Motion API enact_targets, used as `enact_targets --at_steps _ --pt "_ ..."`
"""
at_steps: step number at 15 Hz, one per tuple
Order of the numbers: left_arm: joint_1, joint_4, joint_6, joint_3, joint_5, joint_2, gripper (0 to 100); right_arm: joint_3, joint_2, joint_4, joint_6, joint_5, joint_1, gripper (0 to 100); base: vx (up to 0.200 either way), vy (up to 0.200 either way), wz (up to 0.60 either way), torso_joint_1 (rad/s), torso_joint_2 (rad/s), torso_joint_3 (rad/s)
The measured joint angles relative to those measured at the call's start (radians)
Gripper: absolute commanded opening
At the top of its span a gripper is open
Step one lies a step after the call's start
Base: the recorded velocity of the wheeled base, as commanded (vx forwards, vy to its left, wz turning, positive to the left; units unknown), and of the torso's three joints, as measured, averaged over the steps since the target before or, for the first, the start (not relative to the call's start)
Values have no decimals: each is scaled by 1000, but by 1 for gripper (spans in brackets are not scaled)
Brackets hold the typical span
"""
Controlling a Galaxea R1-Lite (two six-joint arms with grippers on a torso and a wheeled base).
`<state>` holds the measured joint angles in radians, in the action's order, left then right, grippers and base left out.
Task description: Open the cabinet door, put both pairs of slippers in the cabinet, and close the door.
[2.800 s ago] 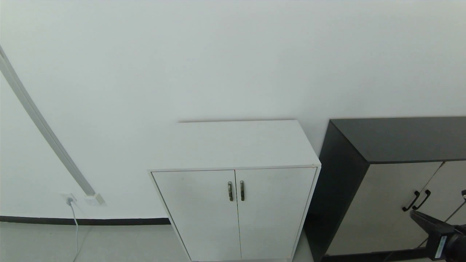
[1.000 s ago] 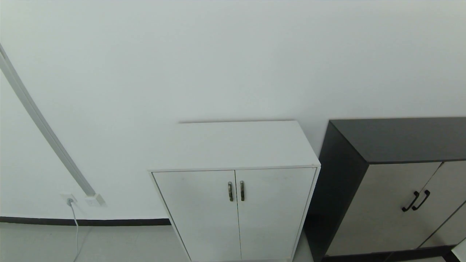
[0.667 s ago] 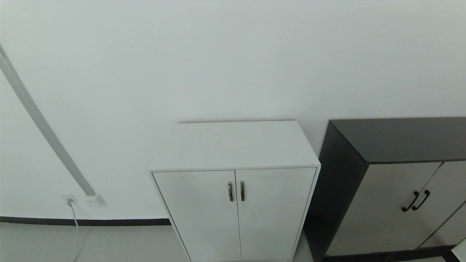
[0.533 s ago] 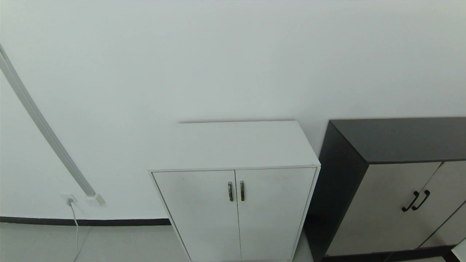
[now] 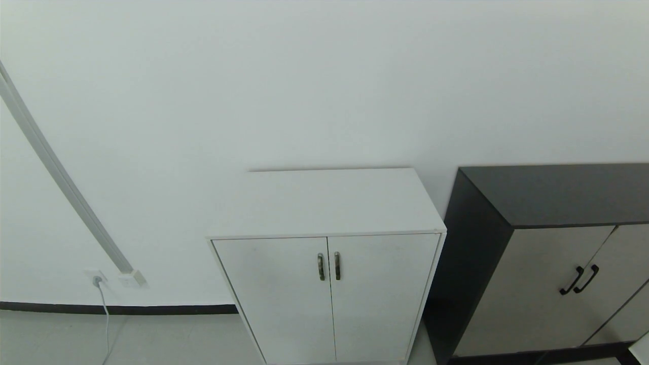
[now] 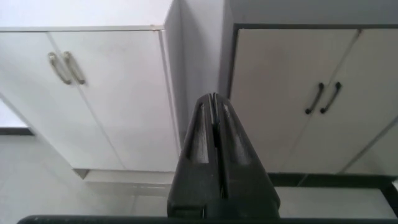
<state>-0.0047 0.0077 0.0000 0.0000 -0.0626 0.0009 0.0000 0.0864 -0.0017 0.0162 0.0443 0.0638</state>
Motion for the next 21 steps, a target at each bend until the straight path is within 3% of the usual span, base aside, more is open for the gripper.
enact_targets --at_steps 6,11,21 --pt "0 0 0 0 0 0 0 0 -62 -1 -31 -6 -56 0 0 0 0 0 0 0" --pt "0 0 0 0 0 0 0 0 -84 -9 -97 82 -64 0 0 0 0 0 0 0" --pt "0 0 0 0 0 0 0 0 -87 -8 -73 78 -64 0 0 0 0 0 0 0"
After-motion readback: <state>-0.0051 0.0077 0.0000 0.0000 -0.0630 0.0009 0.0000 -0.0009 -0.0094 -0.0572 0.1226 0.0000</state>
